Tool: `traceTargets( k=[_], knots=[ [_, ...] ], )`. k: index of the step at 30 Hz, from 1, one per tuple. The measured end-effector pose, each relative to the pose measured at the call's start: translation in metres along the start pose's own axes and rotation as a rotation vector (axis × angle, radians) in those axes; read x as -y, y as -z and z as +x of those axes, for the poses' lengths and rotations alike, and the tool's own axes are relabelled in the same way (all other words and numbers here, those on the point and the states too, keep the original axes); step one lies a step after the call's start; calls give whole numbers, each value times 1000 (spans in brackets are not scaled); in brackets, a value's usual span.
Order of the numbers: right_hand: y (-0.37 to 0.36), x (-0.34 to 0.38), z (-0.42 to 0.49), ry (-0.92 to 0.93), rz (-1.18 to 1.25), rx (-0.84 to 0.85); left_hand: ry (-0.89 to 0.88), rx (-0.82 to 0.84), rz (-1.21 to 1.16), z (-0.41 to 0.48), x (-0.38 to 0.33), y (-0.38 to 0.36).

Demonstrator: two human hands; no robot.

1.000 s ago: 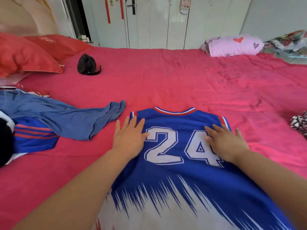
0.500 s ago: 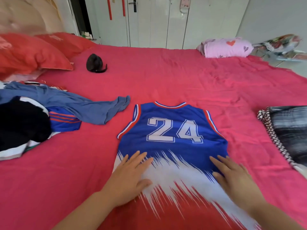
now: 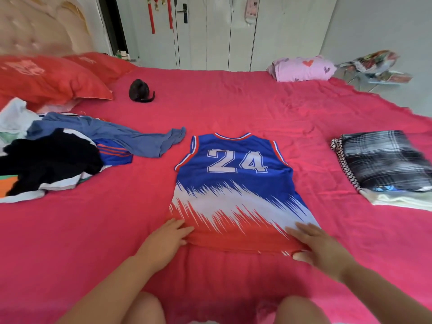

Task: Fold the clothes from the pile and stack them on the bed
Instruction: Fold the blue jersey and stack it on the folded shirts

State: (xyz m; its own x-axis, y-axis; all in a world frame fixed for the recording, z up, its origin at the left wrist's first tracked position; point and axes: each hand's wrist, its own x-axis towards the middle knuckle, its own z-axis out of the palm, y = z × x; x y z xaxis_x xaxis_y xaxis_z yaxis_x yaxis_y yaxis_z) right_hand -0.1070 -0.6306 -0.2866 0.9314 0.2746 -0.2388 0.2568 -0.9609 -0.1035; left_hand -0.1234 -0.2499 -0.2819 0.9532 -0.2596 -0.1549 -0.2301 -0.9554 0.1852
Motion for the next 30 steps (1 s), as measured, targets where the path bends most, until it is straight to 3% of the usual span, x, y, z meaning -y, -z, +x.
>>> traceTargets(
  k=[5,8,10,14,16,20,30],
  knots=[
    [13,2,-10,-2,66,-268,-109,-207,-17,-10,10,19],
    [33,2,-18,-9,18,-359,-114,-180,64,-14,4,38],
    [42,-1,-24,29,9,-309,-102,-65,116,-17,3,43],
    [47,4,-31,22,-139,78,-60,178,144,-21,-5,37],
    [48,6,-30,26,-124,42,-42,126,129,-18,-7,32],
    [49,23,-14,-9,177,-178,-30,-67,-22,-1,-22,32],
    [38,30,69,20,113,-192,-24,-24,-50,72,-27,58]
  ],
)
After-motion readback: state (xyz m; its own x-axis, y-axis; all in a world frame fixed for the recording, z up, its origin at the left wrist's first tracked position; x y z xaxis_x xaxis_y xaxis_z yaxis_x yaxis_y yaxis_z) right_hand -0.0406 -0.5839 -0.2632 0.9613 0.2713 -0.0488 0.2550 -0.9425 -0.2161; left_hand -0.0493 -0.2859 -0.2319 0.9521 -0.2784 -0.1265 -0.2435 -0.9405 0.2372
